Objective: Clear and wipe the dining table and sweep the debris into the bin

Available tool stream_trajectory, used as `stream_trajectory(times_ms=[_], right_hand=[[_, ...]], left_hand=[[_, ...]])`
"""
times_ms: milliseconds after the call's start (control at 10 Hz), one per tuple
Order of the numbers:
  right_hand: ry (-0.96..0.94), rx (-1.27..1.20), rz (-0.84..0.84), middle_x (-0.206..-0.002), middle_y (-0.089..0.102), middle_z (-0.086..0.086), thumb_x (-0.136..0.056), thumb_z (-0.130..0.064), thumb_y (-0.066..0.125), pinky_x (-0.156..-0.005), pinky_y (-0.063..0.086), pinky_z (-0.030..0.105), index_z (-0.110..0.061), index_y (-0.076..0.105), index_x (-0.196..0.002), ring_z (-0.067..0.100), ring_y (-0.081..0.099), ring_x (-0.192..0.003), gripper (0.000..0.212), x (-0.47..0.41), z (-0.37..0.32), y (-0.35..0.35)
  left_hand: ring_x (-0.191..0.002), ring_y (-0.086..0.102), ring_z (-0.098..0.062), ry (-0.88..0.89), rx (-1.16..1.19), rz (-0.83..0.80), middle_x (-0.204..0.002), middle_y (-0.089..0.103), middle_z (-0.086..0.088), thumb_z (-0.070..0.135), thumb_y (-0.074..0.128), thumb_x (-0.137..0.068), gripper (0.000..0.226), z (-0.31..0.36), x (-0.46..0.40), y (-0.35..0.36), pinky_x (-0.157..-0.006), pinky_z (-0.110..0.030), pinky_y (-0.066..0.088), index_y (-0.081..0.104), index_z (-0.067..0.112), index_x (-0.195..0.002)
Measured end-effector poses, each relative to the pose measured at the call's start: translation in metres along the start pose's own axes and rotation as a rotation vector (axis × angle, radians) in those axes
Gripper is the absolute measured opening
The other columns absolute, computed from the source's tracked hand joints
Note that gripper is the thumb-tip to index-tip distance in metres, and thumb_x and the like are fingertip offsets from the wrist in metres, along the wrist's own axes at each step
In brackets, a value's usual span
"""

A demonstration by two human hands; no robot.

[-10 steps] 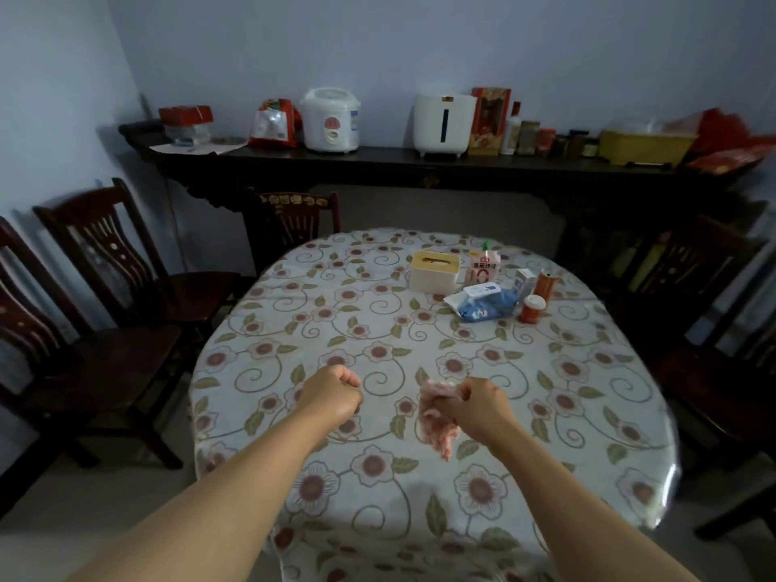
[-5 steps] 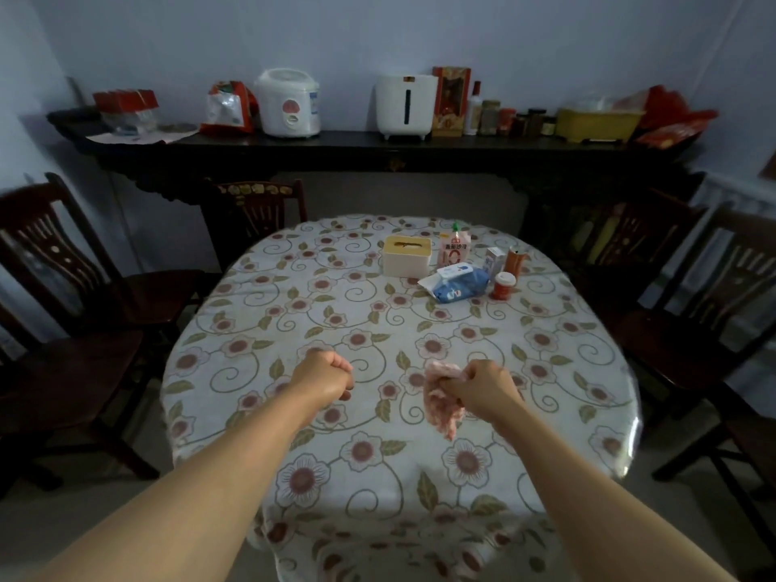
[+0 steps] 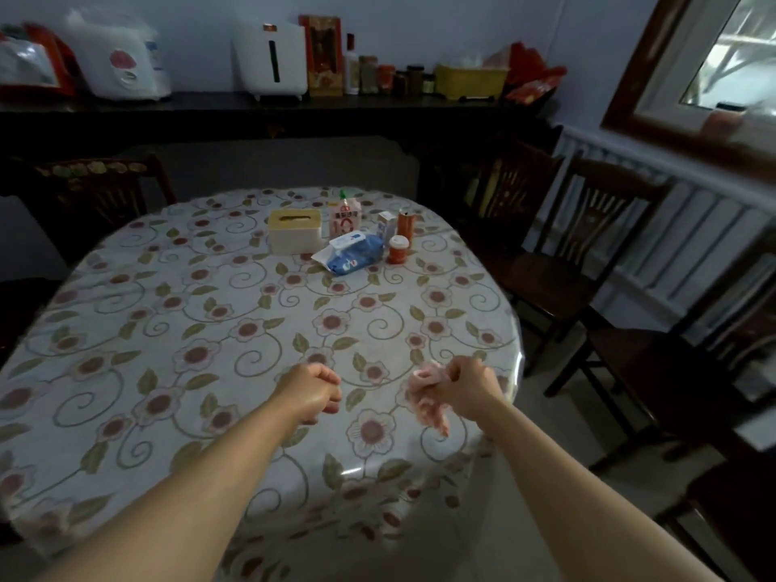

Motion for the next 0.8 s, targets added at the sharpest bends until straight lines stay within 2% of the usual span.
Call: stream_trajectory(times_ms=[100,200,300,400,500,600,700,800], right_hand=[[0.03,0.024,0.019,-0.065,0.051,-0.006,-0.076,-0.023,0.072,-0.034,0.028,0.009,-0.021,0.045,-0.064,0.003,0.046,-0.055,0.029,-0.024,0.031,-0.023],[0.058,0.055,0.03,-0.067,0.051,-0.003,-0.081,-0.016,0.065,-0.041,0.032,0.015,-0.021,0.043,-0.063,0.007,0.047,-0.057,0.029,-0.052,0.057,-0.043],[0.066,0.022,0.048,-0.077,0.059,0.005,-0.084,-0.009,0.054,-0.054,0.041,0.02,-0.01,0.057,-0.078,0.018,0.055,-0.069,0.007,-0.083,0.079,-0.065],[0.059,-0.033,0.031,-0.075,0.057,0.004,-0.083,-0.004,0.056,-0.039,0.037,0.011,-0.001,0.061,-0.097,0.008,0.048,-0.058,0.016,-0.117,0.101,-0.082],[0.083,-0.019,0.054,-0.082,0.06,0.012,-0.08,-0.004,0.053,-0.037,0.038,0.018,-0.003,0.06,-0.096,0.013,0.053,-0.063,0.018,-0.145,0.115,-0.095],[0.069,-0.021,0.069,-0.076,0.057,0.006,-0.078,-0.005,0.054,-0.041,0.037,0.019,-0.007,0.06,-0.089,0.023,0.056,-0.067,0.012,-0.167,0.127,-0.094],[0.014,-0.068,0.074,-0.074,0.059,0.0,-0.081,-0.004,0.057,-0.05,0.038,0.012,-0.015,0.058,-0.08,0.028,0.061,-0.084,0.011,-0.183,0.13,-0.085],[-0.015,0.036,-0.044,-0.112,0.061,0.009,-0.083,-0.008,0.06,-0.076,0.049,0.025,-0.014,0.059,-0.109,0.025,0.059,-0.101,0.027,-0.197,0.133,-0.056]], left_hand=[[-0.075,0.066,-0.012,-0.017,-0.006,-0.015,-0.09,0.069,-0.002,0.008,0.055,-0.087,0.011,0.012,-0.013,0.035,-0.061,-0.025,0.046,0.059,0.019,-0.087],[-0.072,0.066,-0.011,-0.043,-0.005,-0.016,-0.088,0.069,-0.002,0.006,0.055,-0.086,0.012,0.024,-0.026,0.066,-0.056,-0.023,0.044,0.059,0.018,-0.089],[-0.071,0.066,-0.012,-0.071,-0.002,-0.001,-0.092,0.07,-0.004,0.007,0.055,-0.086,0.014,0.038,-0.043,0.097,-0.051,-0.02,0.041,0.061,0.018,-0.092],[-0.067,0.065,-0.011,-0.101,-0.008,0.009,-0.095,0.069,-0.006,0.007,0.057,-0.085,0.012,0.05,-0.062,0.128,-0.047,-0.017,0.039,0.061,0.017,-0.092],[-0.066,0.065,-0.012,-0.14,-0.037,0.012,-0.09,0.069,-0.005,0.008,0.057,-0.085,0.012,0.054,-0.078,0.154,-0.046,-0.018,0.039,0.061,0.018,-0.09],[-0.07,0.067,-0.012,-0.182,-0.045,-0.009,-0.094,0.069,-0.003,0.012,0.06,-0.086,0.012,0.048,-0.09,0.178,-0.044,-0.017,0.039,0.061,0.017,-0.097],[-0.068,0.065,-0.01,-0.207,-0.041,-0.024,-0.102,0.068,-0.003,0.011,0.06,-0.085,0.017,0.046,-0.098,0.195,-0.039,-0.012,0.037,0.061,0.016,-0.101],[-0.077,0.066,-0.013,-0.213,-0.043,-0.022,-0.104,0.067,-0.005,0.011,0.059,-0.085,0.02,0.045,-0.105,0.205,-0.042,-0.012,0.038,0.061,0.015,-0.104]])
Point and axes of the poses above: each hand's wrist, its own x-axis away from the middle knuckle, its own y-axis out of the palm, z = x × y, the point moved 7 cm from there along -x, towards the middle knuckle
